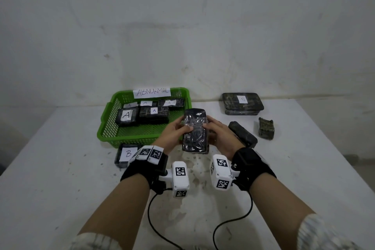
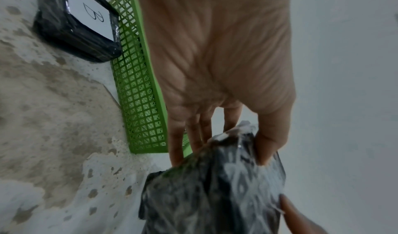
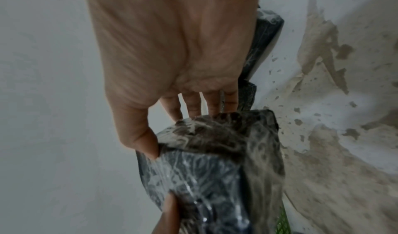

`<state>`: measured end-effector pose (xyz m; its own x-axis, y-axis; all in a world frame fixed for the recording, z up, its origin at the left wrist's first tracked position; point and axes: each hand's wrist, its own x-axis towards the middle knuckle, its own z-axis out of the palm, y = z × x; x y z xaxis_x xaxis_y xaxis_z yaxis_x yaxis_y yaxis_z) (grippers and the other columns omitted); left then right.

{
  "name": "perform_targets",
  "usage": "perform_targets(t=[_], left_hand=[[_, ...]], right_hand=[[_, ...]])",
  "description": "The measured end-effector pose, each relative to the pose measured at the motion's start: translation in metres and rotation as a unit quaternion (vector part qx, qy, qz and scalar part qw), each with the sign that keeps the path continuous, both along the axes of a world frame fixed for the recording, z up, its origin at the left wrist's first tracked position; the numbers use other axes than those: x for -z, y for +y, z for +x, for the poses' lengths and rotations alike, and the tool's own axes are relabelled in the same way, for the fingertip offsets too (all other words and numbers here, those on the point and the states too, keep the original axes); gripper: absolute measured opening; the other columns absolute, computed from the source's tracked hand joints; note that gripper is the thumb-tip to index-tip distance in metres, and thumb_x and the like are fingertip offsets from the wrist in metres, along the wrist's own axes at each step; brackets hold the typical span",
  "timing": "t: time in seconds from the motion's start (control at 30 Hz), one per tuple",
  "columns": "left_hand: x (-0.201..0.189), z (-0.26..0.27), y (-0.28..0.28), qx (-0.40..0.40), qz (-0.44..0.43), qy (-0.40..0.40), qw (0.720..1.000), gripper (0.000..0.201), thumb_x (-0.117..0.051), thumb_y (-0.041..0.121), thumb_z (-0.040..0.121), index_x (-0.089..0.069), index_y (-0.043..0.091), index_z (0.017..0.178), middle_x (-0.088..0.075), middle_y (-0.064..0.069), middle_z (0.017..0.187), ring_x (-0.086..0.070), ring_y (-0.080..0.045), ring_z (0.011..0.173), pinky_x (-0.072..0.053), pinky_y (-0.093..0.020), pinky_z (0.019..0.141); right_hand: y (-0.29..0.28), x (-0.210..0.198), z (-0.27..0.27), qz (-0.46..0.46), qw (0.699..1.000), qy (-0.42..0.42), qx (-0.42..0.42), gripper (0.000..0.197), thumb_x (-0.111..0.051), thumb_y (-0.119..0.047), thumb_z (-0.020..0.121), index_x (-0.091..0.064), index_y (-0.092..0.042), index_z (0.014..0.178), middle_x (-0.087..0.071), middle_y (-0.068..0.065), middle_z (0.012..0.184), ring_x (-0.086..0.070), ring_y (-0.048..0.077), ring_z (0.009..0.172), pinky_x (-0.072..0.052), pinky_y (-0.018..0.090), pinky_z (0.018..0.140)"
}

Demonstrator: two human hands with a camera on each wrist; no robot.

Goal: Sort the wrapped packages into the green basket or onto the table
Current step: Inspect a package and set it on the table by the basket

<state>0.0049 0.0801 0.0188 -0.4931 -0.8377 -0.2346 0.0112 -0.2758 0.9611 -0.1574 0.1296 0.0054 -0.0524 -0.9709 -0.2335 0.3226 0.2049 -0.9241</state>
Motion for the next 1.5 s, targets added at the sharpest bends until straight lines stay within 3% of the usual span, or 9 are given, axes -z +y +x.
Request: perform_targets(t=[0.17, 0.43, 0.7, 0.83, 0.93, 1.07, 1.23, 1.33, 1.5], left_hand=[[-0.002, -0.002, 0.001, 0.01, 0.015, 0.022, 1.0, 0.052, -0.052, 0.003, 0.09, -0.041, 0.014, 0.139, -0.062, -0.005, 0.113, -0.06, -0.02, 0.097, -0.052, -0.04, 0.083], [-0.006, 0.0, 0.002, 0.028, 0.0, 0.021, 0.999, 0.06, -0.05, 0.001, 0.09, -0.032, 0.021, 0.144, -0.059, -0.004, 0.118, -0.061, -0.018, 0.096, -0.054, -0.031, 0.075], [-0.004, -0.003, 0.004, 0.012, -0.011, 0.018, 1.0, 0.068, -0.052, -0.004, 0.087, -0.029, 0.024, 0.145, -0.049, -0.01, 0.136, -0.059, -0.022, 0.103, -0.052, -0.041, 0.089], [-0.003, -0.002, 0.005, 0.016, 0.008, 0.032, 0.999, 0.065, -0.051, -0.001, 0.089, -0.028, 0.021, 0.146, -0.051, -0.008, 0.133, -0.06, -0.018, 0.095, -0.054, -0.034, 0.076], [0.0, -0.001, 0.007, 0.015, 0.028, 0.019, 0.999, 0.062, -0.053, 0.001, 0.089, -0.033, 0.022, 0.143, -0.055, -0.011, 0.127, -0.063, -0.021, 0.09, -0.056, -0.036, 0.069], [0.002, 0.001, 0.008, -0.001, 0.029, 0.022, 0.999, 0.062, -0.051, -0.003, 0.089, -0.032, 0.019, 0.144, -0.061, -0.007, 0.111, -0.063, -0.021, 0.085, -0.057, -0.033, 0.064], [0.004, -0.001, 0.009, 0.0, 0.046, 0.028, 0.999, 0.064, -0.052, 0.001, 0.09, -0.029, 0.023, 0.145, -0.053, -0.013, 0.13, -0.061, -0.024, 0.095, -0.056, -0.037, 0.071], [0.004, -0.001, 0.01, 0.017, 0.061, 0.04, 0.997, 0.059, -0.049, 0.002, 0.091, -0.033, 0.024, 0.144, -0.052, -0.014, 0.131, -0.058, -0.027, 0.103, -0.053, -0.043, 0.081], [0.004, 0.0, 0.01, 0.018, 0.053, 0.046, 0.997, 0.058, -0.043, -0.005, 0.092, -0.035, 0.024, 0.142, -0.057, -0.011, 0.117, -0.06, -0.024, 0.094, -0.059, -0.034, 0.068]], right_hand=[[-0.004, 0.003, 0.003, 0.009, 1.0, -0.021, 0.009, 0.087, -0.075, -0.012, 0.064, -0.04, -0.016, 0.144, -0.062, 0.01, 0.13, -0.059, 0.03, 0.117, -0.047, 0.043, 0.1], [-0.002, 0.002, 0.003, -0.004, 1.0, -0.014, -0.026, 0.063, -0.069, -0.003, 0.078, -0.05, -0.025, 0.134, -0.066, 0.005, 0.123, -0.063, 0.023, 0.104, -0.05, 0.042, 0.092], [-0.007, 0.01, 0.004, -0.01, 0.997, -0.071, -0.005, 0.077, -0.061, 0.008, 0.079, -0.033, -0.017, 0.147, -0.056, 0.014, 0.135, -0.057, 0.03, 0.117, -0.049, 0.042, 0.097], [-0.006, 0.009, 0.0, -0.012, 0.993, -0.113, 0.022, 0.061, -0.054, 0.007, 0.083, -0.045, -0.012, 0.14, -0.061, 0.017, 0.124, -0.06, 0.028, 0.104, -0.053, 0.039, 0.084], [-0.007, 0.011, -0.001, -0.013, 0.991, -0.132, 0.027, 0.051, -0.055, 0.006, 0.084, -0.052, -0.012, 0.132, -0.061, 0.019, 0.124, -0.058, 0.032, 0.107, -0.047, 0.05, 0.098], [-0.004, 0.012, 0.001, 0.0, 0.995, -0.095, -0.007, 0.06, -0.067, -0.006, 0.079, -0.05, -0.021, 0.134, -0.059, 0.015, 0.131, -0.056, 0.03, 0.112, -0.049, 0.048, 0.095], [-0.004, 0.016, 0.001, 0.044, 0.995, -0.092, -0.024, 0.095, -0.077, -0.004, 0.068, -0.031, -0.03, 0.147, -0.063, 0.011, 0.127, -0.06, 0.032, 0.113, -0.054, 0.044, 0.08], [0.0, 0.017, 0.002, 0.028, 0.993, -0.115, 0.001, 0.078, -0.071, 0.002, 0.074, -0.041, -0.024, 0.141, -0.061, 0.018, 0.128, -0.06, 0.038, 0.113, -0.054, 0.049, 0.086], [0.005, 0.017, 0.003, 0.007, 0.986, -0.167, -0.012, 0.069, -0.056, 0.01, 0.082, -0.041, -0.024, 0.141, -0.054, 0.02, 0.135, -0.056, 0.037, 0.114, -0.053, 0.05, 0.087]])
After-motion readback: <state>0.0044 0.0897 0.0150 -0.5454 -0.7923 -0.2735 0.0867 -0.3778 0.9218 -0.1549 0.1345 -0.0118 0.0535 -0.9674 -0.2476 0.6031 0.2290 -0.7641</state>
